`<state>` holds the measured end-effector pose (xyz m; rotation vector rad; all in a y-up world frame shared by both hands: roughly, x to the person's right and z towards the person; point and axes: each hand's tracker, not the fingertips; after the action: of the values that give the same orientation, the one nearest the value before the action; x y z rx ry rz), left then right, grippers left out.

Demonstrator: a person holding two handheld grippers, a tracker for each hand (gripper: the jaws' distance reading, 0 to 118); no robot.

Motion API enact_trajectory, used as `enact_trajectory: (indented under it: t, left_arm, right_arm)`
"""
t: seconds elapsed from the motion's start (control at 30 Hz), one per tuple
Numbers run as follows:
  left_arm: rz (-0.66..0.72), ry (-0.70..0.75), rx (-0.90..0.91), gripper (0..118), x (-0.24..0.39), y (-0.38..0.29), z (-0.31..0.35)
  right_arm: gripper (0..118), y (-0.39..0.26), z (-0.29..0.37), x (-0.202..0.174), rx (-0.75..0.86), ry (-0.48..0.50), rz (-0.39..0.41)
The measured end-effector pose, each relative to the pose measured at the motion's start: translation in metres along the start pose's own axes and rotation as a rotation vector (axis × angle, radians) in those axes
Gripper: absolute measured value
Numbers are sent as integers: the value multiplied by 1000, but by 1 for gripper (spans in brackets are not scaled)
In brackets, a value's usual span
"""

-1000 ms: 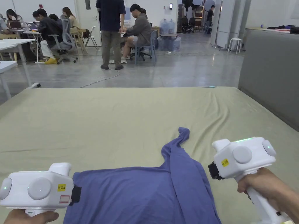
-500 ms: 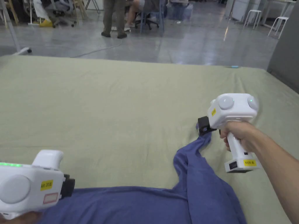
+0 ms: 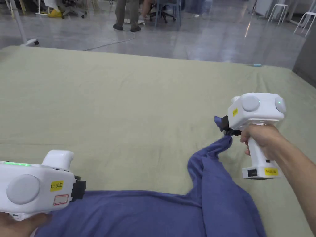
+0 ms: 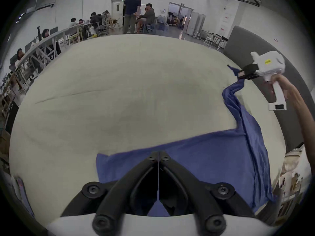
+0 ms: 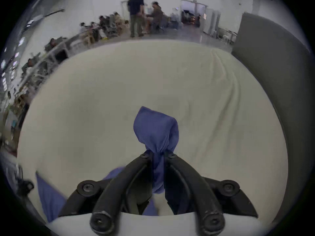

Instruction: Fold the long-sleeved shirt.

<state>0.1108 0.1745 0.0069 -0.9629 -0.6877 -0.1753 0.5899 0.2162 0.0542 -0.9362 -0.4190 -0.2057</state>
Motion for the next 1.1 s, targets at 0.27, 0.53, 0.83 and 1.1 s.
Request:
enact_trajectory:
  t: [0.27,0.53,0.83,1.1]
  left_arm:
    - [-21,-25,35,0,29,-61,100]
    - [-20,-47,19,0,43,-114,140]
    - [6,-51,9,0,45,-126,151]
    - [4,-15,-25,0,34,-92,113]
  right_arm:
    - [7,-136,208,-18,121,158,117]
    - [8,-278,216,-53,-81,149,246]
    - [99,-326,158,-43,-279,124,228]
    - [17,-266,201,-26,-84,11,208]
